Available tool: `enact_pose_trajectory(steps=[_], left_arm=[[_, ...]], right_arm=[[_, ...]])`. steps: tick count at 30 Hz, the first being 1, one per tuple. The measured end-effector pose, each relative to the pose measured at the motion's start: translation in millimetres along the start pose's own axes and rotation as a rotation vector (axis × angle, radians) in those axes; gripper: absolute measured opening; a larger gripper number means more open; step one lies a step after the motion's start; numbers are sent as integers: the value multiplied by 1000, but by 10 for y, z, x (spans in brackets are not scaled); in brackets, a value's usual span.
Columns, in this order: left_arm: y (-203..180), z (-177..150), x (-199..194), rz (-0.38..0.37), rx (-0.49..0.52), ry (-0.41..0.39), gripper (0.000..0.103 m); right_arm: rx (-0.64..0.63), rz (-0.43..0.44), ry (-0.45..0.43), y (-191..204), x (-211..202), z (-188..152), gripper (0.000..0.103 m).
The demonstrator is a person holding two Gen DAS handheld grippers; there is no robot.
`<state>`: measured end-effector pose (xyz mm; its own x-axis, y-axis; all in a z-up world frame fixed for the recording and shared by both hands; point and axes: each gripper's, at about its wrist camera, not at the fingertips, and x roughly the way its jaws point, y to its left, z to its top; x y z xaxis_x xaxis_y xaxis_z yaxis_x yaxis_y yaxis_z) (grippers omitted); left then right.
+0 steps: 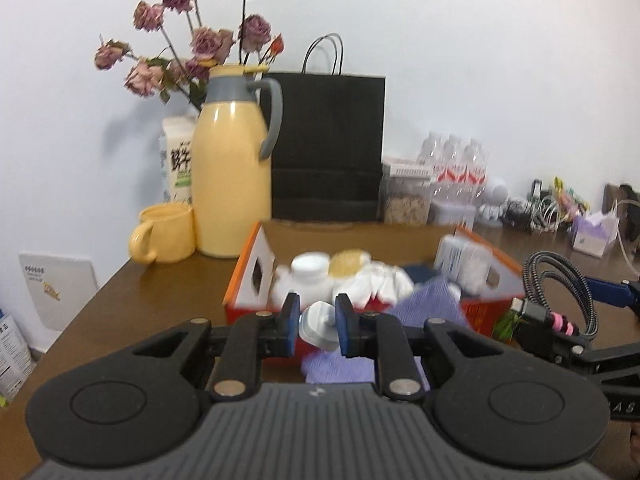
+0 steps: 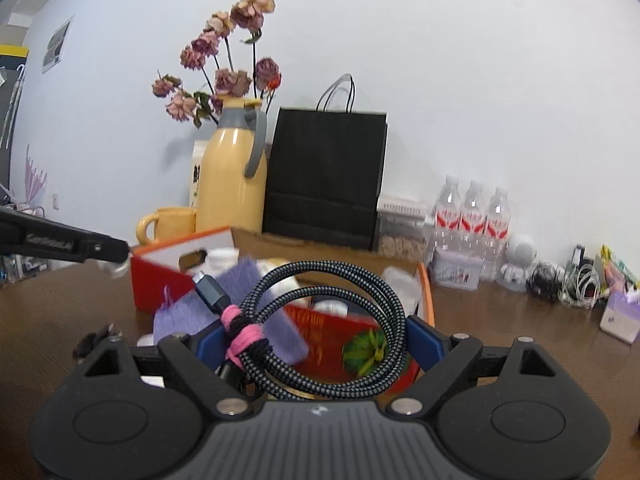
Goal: Organize objects
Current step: 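Carry both cables into the cardboard box and open both grippers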
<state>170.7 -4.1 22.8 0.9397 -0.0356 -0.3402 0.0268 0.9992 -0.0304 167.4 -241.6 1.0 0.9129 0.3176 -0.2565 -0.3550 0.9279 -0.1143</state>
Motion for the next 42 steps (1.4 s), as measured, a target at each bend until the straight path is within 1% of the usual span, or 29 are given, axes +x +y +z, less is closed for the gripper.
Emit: enact_pose_trajectory(steps=[5,9,14,21,23,26,31,33,34,35,36,37,38,39,40,42], left_arm=[[-60,231,220,-11,-21,-25,19],[-71,386,444,-2,-50,-31,19],[-85,517,766,17,-76,-24,19],[-88,510,1201,38,-99,15,19],[-82,485,1300,32,-105,35,19],[-91,448,1394,39,-89,49,20],[-104,414,1435,34,-73,60,20],[-97,408,1416,37,-71,56,25],[-91,407,1396,36,-68,52,34],[-88,410,1374,38,-67,43,51],[-82,412,1351,43,-68,33,62],[-78,416,1323,51,-69,21,81],[-74,422,1290,57,-71,6,94],[-69,423,1263,59,-74,-7,101],[-67,424,1234,60,-76,-22,103],[-76,426,1195,70,-69,-37,103]], right_arm=[[-17,-8,-21,-26,227,298,89],[-8,-14,10,-52,553,493,89],[19,-26,85,-103,1042,618,89],[60,-61,164,-144,1625,586,89],[73,-68,175,-152,1723,555,89],[80,-66,191,-167,1813,498,89],[85,-51,224,-179,1883,420,90],[81,-44,229,-168,1878,411,90],[81,-41,232,-166,1879,413,90],[83,-41,233,-170,1873,409,90],[85,-44,234,-173,1868,405,90],[87,-46,238,-182,1861,413,91],[92,-47,235,-193,1849,417,96],[102,-49,225,-206,1830,421,100],[110,-50,214,-219,1811,429,103],[122,-53,196,-242,1767,457,103]])
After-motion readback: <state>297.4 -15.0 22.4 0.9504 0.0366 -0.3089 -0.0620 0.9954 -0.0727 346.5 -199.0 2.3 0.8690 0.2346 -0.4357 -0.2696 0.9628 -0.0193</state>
